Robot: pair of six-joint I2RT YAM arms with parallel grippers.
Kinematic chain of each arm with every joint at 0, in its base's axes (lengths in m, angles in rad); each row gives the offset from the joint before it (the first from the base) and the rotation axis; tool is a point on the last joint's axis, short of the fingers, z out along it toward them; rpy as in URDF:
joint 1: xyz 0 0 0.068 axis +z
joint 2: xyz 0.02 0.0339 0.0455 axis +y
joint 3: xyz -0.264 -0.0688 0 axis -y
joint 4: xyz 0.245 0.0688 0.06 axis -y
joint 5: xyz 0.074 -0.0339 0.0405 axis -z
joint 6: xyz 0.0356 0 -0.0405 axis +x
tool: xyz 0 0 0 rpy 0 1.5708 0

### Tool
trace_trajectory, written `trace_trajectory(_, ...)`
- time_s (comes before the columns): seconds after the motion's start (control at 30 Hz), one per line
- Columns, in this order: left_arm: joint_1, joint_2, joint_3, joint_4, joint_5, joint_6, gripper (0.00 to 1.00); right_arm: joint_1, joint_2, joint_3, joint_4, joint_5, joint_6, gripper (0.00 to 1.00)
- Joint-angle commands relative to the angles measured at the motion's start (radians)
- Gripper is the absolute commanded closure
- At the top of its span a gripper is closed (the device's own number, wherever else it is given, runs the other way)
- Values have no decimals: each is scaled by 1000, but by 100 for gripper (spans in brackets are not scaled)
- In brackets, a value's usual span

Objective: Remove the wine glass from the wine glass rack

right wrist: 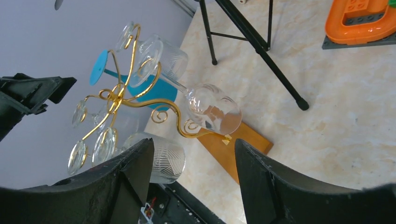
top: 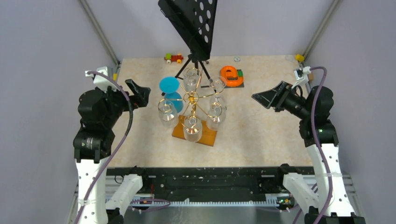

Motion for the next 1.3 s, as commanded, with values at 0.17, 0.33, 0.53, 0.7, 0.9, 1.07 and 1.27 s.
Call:
trace_trajectory(0.17, 5, -22, 21, 61, 148, -3, 1, -1, -45, -32, 128, -88, 128, 34)
trace_trajectory(0.33, 5, -39, 8, 68, 195, 14, 1, 39, -48, -47, 174, -117, 163, 18)
trace_trajectory(0.53, 5, -52, -5, 92, 200, 13, 1, 161, -55, -55, 236, -70, 188, 11)
trace_trajectory(0.7, 5, -74, -3, 79, 160, 25, 1, 266, -36, -68, 317, -18, 266, 15)
trace_trajectory(0.9, 5, -92, -15, 86, 127, 27, 1, 410, -23, -108, 393, 156, 355, 23)
trace_trajectory(1.07, 5, -92, -25, 96, 117, 15, 1, 476, -5, -149, 517, 264, 499, 30)
trace_trajectory(1.27, 5, -105, -45, 109, 102, 18, 1, 478, 14, -171, 495, 295, 604, 35)
